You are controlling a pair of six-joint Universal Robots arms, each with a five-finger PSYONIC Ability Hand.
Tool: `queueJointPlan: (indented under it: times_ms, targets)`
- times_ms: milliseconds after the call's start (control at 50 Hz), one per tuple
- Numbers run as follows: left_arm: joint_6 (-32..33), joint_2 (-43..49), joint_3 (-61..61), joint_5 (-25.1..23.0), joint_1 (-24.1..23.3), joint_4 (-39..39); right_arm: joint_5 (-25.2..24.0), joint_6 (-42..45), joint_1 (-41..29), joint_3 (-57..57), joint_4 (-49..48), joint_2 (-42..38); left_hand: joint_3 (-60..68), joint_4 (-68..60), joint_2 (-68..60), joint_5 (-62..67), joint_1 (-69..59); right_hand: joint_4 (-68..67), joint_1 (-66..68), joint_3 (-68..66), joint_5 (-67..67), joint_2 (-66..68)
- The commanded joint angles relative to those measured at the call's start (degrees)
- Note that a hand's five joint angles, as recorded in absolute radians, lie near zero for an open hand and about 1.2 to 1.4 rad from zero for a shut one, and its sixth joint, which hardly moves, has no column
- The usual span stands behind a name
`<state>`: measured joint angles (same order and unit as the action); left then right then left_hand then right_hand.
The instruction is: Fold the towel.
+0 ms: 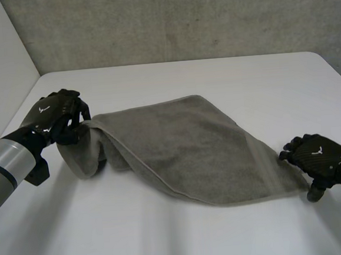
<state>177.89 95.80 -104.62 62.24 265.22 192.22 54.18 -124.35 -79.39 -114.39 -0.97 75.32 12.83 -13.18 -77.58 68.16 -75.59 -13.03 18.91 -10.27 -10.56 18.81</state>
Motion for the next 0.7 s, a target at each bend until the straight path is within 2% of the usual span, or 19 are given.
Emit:
queueJointPlan:
  times_ms: [20,180,300,700]
  targets:
    - [0.0,0.1,-0.1,0.0,-0.1,0.0,0.0,-0.5,-0.2,-2.1,-5.0,-0.5,-2.8,3.2,-2.4,1.8,-4.4,3.0,2.1,0.3,-0.5,2.2]
    - [0.0,0.4,-0.1,0.0,-0.1,0.1,0.0,-1.3,-0.4,-2.4,-10.2,-2.3,-2.8,3.2,-2.4,1.8,-4.4,3.0,3.3,0.3,-1.6,3.4]
    - [0.0,0.4,-0.1,0.0,0.1,0.1,0.0,-2.3,-0.4,-2.3,-10.6,-2.5,-2.8,3.2,-2.4,1.8,-4.4,3.0,7.3,0.3,-5.7,7.4]
    - [0.0,0.4,-0.1,0.0,0.2,0.1,0.1,-14.2,-2.8,-2.0,-15.5,-0.4,-2.8,3.2,-2.4,1.8,-4.4,3.0,10.0,0.3,-8.4,10.1]
